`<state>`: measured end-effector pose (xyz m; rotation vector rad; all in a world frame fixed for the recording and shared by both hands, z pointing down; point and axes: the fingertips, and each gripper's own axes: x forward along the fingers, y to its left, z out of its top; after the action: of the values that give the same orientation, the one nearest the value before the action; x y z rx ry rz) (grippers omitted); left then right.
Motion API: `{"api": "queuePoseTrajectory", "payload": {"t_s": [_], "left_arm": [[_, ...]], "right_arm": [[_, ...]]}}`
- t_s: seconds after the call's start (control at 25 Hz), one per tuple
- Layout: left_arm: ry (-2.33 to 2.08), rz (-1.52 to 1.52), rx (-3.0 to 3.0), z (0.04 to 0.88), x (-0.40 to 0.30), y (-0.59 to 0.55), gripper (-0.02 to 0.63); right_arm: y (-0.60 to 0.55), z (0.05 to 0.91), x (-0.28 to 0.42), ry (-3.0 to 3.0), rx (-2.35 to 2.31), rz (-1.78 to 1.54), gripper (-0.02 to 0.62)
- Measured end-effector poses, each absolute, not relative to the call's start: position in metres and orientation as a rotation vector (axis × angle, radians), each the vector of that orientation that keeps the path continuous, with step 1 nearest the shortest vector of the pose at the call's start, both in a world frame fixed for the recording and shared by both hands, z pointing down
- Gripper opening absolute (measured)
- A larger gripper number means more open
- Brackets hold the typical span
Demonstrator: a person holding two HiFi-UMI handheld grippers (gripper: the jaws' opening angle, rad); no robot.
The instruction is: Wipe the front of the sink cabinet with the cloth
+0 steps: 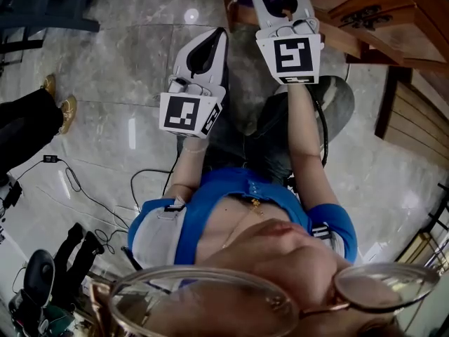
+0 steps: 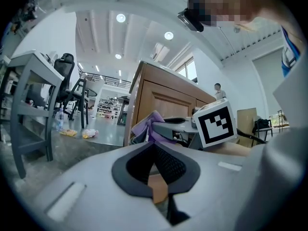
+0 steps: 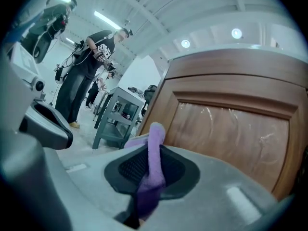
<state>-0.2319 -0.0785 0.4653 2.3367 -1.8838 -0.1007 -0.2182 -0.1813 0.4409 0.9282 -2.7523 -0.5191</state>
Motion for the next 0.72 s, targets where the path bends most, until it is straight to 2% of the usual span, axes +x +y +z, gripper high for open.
{"api": "queuePoseTrajectory", "payload": {"t_s": [0.72], "left_arm": [[-1.868,-0.094,2.324,0.476,-0.239,-0.089,0.002]], "right_arm": [[-0.179,0.489,-0.223,-2.724,0.905,-0.438,0.052]]}}
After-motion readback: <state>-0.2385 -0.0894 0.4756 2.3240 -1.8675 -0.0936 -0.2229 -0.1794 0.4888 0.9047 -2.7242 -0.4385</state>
